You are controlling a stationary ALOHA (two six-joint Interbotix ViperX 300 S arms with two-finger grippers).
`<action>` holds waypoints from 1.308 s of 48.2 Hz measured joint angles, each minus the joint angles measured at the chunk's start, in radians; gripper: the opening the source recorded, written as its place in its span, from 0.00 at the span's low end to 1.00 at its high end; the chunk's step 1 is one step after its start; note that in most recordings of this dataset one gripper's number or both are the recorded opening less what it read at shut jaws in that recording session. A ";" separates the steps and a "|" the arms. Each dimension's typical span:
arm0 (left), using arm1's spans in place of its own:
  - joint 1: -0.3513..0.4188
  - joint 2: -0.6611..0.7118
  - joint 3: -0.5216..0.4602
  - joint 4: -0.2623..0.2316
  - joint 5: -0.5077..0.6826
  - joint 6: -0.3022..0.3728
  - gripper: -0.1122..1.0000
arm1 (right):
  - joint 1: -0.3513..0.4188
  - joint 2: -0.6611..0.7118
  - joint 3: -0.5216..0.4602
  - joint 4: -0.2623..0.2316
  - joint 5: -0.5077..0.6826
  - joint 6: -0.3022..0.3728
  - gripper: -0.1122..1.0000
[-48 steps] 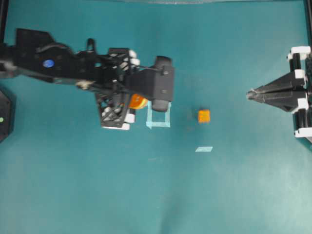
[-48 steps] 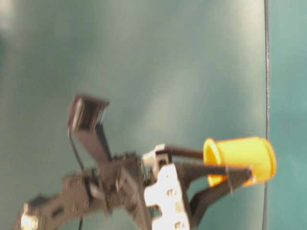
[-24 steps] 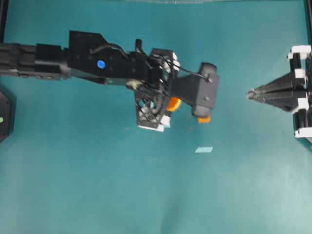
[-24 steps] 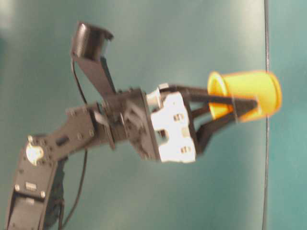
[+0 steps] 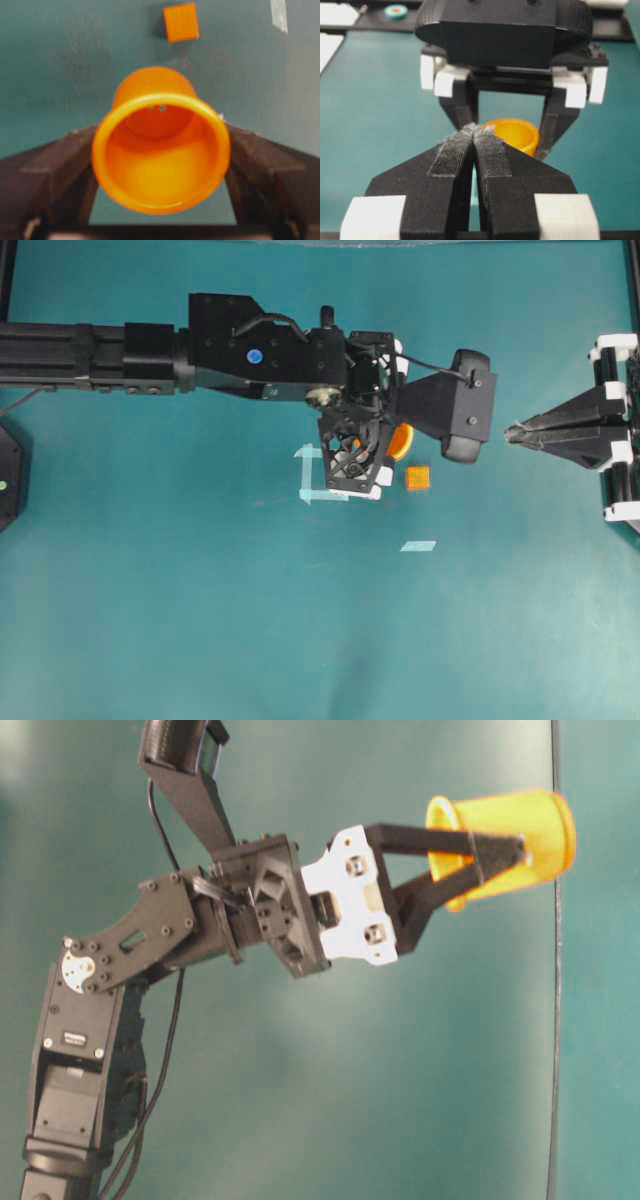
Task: Move the cup toward the block with left arm.
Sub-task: 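Extend the left arm further right, holding the cup beside the cube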
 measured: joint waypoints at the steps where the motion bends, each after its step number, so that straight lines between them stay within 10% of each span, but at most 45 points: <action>1: 0.000 0.003 -0.005 0.000 0.002 0.000 0.74 | 0.000 0.000 0.000 -0.002 0.000 0.000 0.10; 63: 0.002 0.161 -0.195 -0.046 0.077 0.043 0.74 | 0.006 -0.006 -0.003 -0.003 0.008 0.002 0.10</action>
